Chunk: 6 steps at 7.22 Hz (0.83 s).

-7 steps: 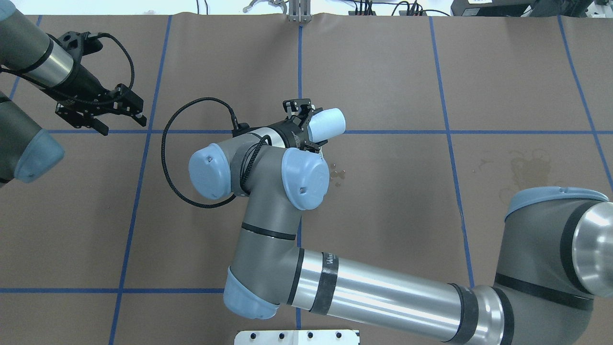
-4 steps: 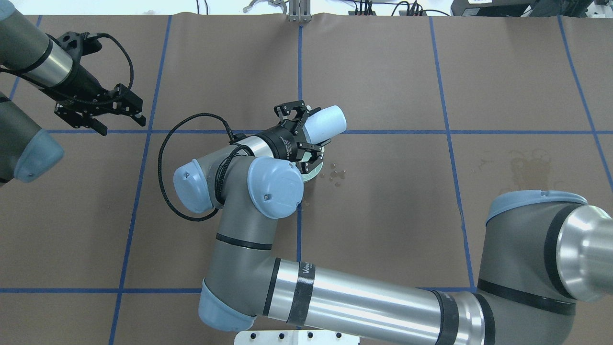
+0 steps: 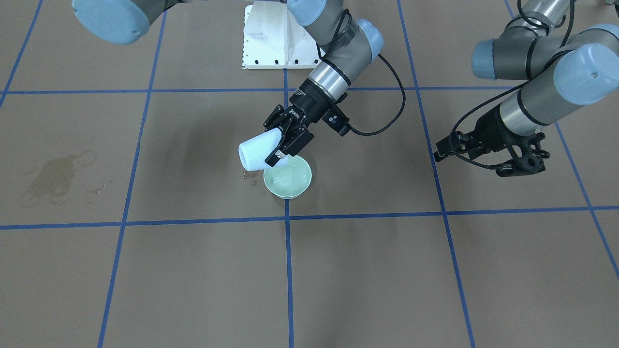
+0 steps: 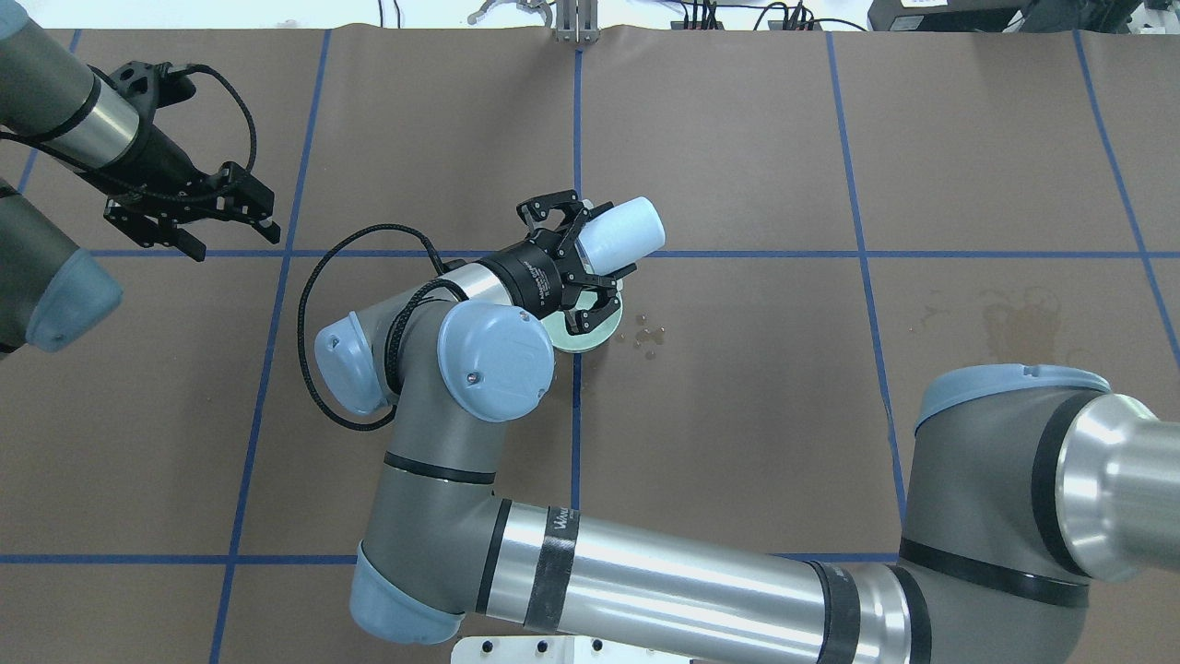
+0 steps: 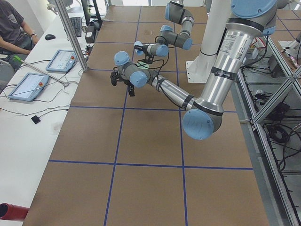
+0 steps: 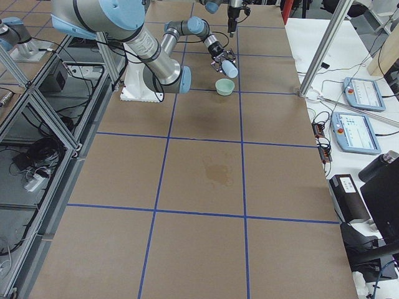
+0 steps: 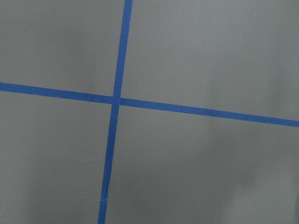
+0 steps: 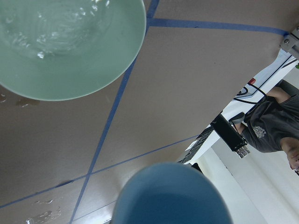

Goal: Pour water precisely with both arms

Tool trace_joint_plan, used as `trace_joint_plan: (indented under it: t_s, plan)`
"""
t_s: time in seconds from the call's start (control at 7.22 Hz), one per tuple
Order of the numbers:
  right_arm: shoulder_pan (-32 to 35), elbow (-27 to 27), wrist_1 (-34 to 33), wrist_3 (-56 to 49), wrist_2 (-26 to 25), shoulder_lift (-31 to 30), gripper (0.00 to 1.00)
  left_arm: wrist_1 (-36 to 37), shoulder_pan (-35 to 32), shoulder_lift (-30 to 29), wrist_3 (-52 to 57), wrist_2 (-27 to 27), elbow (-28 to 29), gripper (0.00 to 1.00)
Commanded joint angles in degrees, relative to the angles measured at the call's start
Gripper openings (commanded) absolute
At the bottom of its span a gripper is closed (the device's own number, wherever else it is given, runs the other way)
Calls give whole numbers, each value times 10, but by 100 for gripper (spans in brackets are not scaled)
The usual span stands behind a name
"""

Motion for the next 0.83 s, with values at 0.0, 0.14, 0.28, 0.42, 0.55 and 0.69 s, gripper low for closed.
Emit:
trace_joint_plan:
  t_s: [0.0, 0.14, 0.28, 0.42, 0.55, 0.69]
  plan:
    - [3, 7, 7, 46, 0, 6, 0, 0, 0, -1, 0, 0, -1, 98]
    - [6, 29, 12, 143, 5, -3, 0, 0, -1, -1, 0, -1, -3, 98]
    - [28, 82, 55, 202, 60, -38, 0, 0, -1, -1, 0, -1, -4, 98]
    - [59, 171, 86, 263, 124, -97, 0, 0, -2, -1, -1, -6, -8, 98]
    - [80, 283, 143, 322, 156, -191, 0, 1, -4, -1, -2, -13, -8, 98]
    - [117, 360, 236, 332, 217, -283, 0, 1, -5, -2, -2, -13, -8, 98]
